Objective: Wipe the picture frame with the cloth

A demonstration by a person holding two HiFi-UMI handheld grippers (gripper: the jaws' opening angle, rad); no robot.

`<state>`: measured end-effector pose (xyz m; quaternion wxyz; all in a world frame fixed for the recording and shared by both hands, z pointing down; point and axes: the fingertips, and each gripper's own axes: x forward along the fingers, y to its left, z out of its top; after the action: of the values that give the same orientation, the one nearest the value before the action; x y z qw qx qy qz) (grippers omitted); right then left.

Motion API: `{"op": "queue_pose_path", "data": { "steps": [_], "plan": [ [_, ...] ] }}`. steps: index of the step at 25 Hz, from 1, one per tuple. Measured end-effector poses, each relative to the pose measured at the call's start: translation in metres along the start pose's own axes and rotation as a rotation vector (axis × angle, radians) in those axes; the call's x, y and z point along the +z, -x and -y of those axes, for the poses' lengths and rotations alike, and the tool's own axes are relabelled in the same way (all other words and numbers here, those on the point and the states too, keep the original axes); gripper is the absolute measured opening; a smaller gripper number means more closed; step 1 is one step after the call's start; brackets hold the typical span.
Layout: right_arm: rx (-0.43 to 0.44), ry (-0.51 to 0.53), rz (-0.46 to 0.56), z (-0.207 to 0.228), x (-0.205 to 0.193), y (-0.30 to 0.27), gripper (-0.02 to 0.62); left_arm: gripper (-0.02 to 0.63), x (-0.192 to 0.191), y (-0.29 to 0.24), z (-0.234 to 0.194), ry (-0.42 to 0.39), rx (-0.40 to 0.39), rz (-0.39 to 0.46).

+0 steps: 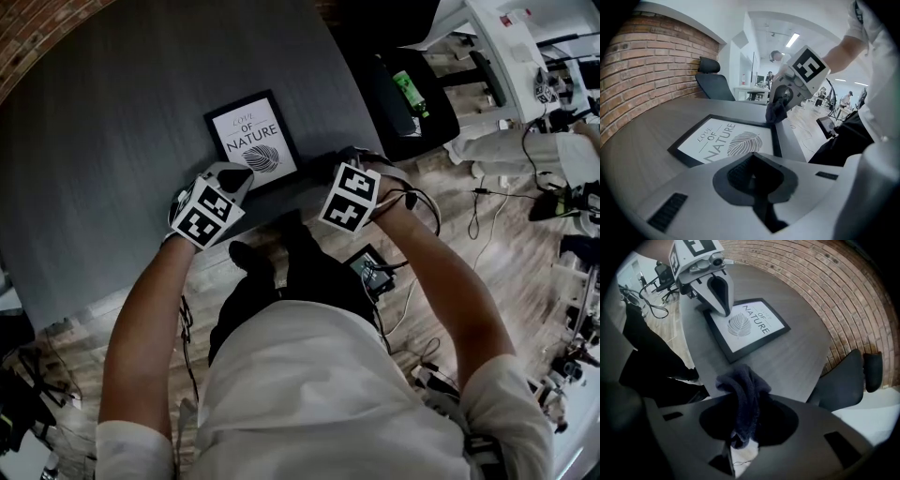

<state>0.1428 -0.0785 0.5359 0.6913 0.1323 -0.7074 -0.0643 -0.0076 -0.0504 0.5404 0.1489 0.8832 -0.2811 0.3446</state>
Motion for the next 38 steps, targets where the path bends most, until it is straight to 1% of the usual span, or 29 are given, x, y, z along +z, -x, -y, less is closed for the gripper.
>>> {"op": "queue_pose_path", "data": {
  "steps": [2, 4, 6, 8, 13, 15, 17, 20, 24, 26, 28, 30, 32, 36, 38],
  "plan": [
    [-0.01, -0.019, 0.0, 0.01, -0.007, 0.003, 0.106, 0.006, 0.0, 0.001, 0.001, 0.023, 0.0, 0.0],
    [-0.015, -0.03, 0.014, 0.021, -0.008, 0.008, 0.106, 0.006, 0.002, 0.001, 0.001, 0.064, 0.008, -0.007],
    [-0.022, -0.028, 0.033, 0.031, -0.003, 0.013, 0.106, 0.008, 0.004, 0.0, 0.002, 0.084, 0.036, -0.009],
    [-0.022, -0.025, 0.061, 0.039, 0.008, 0.014, 0.106, 0.008, 0.01, 0.002, 0.006, 0.108, 0.071, 0.016],
    [0.022, -0.035, 0.167, 0.048, 0.053, 0.017, 0.106, 0.008, 0.023, 0.0, 0.034, 0.257, 0.165, 0.105],
    [0.056, -0.032, 0.217, 0.047, 0.076, 0.02, 0.106, 0.007, 0.023, -0.004, 0.043, 0.276, 0.214, 0.109],
    [0.096, -0.025, 0.266, 0.043, 0.102, 0.023, 0.106, 0.008, 0.021, -0.005, 0.047, 0.257, 0.267, 0.099],
    [0.175, -0.015, 0.332, 0.032, 0.142, 0.023, 0.106, 0.008, 0.018, -0.013, 0.053, 0.211, 0.295, 0.063],
    [0.308, 0.035, 0.393, 0.013, 0.196, 0.031, 0.106, 0.008, 0.026, -0.016, 0.055, 0.139, 0.344, 0.004],
    [0.387, 0.072, 0.407, -0.002, 0.218, 0.035, 0.106, 0.008, 0.027, -0.018, 0.052, 0.129, 0.371, -0.017],
    [0.483, 0.109, 0.404, -0.021, 0.234, 0.036, 0.106, 0.008, 0.027, -0.023, 0.049, 0.135, 0.394, -0.036],
    [0.588, 0.132, 0.388, -0.04, 0.245, 0.036, 0.106, 0.008, 0.026, -0.026, 0.048, 0.155, 0.421, -0.053],
    [0.674, 0.15, 0.363, -0.055, 0.252, 0.036, 0.106, 0.008, 0.026, -0.027, 0.047, 0.201, 0.456, -0.052],
    [0.787, 0.189, 0.316, -0.077, 0.259, 0.035, 0.106, 0.008, 0.026, -0.026, 0.043, 0.315, 0.496, -0.009],
    [0.817, 0.219, 0.295, -0.089, 0.259, 0.035, 0.106, 0.008, 0.024, -0.025, 0.042, 0.348, 0.515, 0.013]
  ]
}}
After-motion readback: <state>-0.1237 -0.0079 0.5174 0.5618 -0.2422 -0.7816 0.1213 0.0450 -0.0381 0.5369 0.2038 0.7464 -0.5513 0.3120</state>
